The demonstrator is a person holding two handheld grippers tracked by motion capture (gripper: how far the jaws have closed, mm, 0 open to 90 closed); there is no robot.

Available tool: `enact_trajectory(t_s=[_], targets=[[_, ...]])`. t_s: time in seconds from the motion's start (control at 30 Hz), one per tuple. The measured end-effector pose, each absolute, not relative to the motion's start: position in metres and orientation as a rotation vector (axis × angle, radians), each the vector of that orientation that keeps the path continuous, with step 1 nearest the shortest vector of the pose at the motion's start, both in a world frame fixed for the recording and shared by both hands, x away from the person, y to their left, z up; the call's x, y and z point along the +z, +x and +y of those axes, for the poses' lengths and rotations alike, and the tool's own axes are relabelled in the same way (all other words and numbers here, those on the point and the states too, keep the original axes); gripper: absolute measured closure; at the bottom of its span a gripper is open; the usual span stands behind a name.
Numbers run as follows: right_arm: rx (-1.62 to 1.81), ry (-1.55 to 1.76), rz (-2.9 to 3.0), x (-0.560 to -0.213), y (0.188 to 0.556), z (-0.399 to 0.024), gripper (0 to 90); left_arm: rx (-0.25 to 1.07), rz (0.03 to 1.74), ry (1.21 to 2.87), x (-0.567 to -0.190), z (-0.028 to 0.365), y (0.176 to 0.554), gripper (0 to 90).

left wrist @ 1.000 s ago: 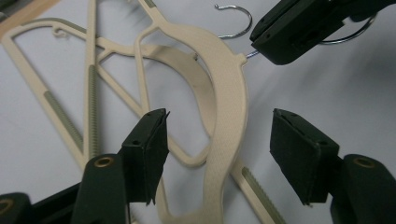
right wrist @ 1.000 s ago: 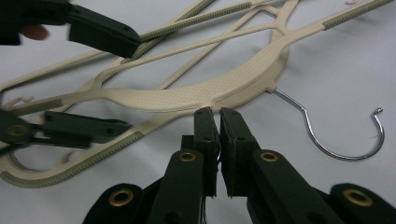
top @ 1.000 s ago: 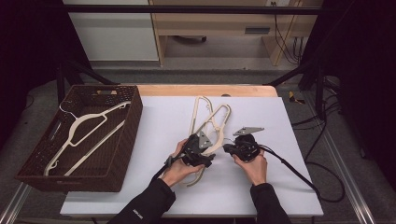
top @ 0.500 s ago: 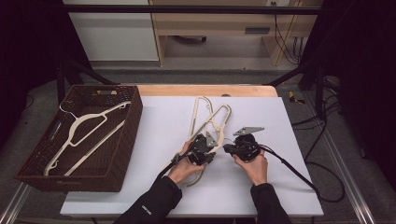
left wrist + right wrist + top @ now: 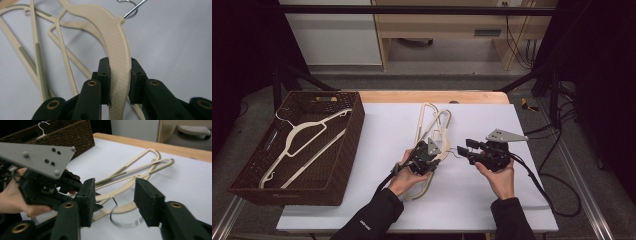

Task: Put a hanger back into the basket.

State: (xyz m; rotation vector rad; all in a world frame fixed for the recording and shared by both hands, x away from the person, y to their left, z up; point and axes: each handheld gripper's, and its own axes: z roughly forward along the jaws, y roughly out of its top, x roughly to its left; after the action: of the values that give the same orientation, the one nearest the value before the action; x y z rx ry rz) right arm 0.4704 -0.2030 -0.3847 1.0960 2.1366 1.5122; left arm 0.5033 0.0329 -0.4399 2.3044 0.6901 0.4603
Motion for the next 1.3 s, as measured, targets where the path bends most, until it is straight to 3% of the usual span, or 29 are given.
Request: enact_trajectory(t_s=[0.17,0.5,0.7,0.8,1.3], targets=[[1.508,1.065,2.115,-0.379,0.462,-0.209,36.0,0.489,0.734,2.245,-0.426,0.051,0.506,76.9],[1.424,1.04,2.156,-0.39,0.461,-0.209,26.3,0.581,0.816,2.155,-0.402,0.094,0.513,82.4],[1.424,1.056,2.145,-0.393,0.458,-0.21,22.9,0.553,0.835,2.093,-0.39,0.118,0.513,85.5],[1.414,1.052,2.143,-0.394,0.454,-0.213,21.1,0.605,0.833,2.07,-0.378,0.13,0.506,85.6],[1.44,1.067,2.088,-0.39,0.441,-0.223,15.7,0.549,0.749,1.947,-0.303,0.199,0.47,85.7]])
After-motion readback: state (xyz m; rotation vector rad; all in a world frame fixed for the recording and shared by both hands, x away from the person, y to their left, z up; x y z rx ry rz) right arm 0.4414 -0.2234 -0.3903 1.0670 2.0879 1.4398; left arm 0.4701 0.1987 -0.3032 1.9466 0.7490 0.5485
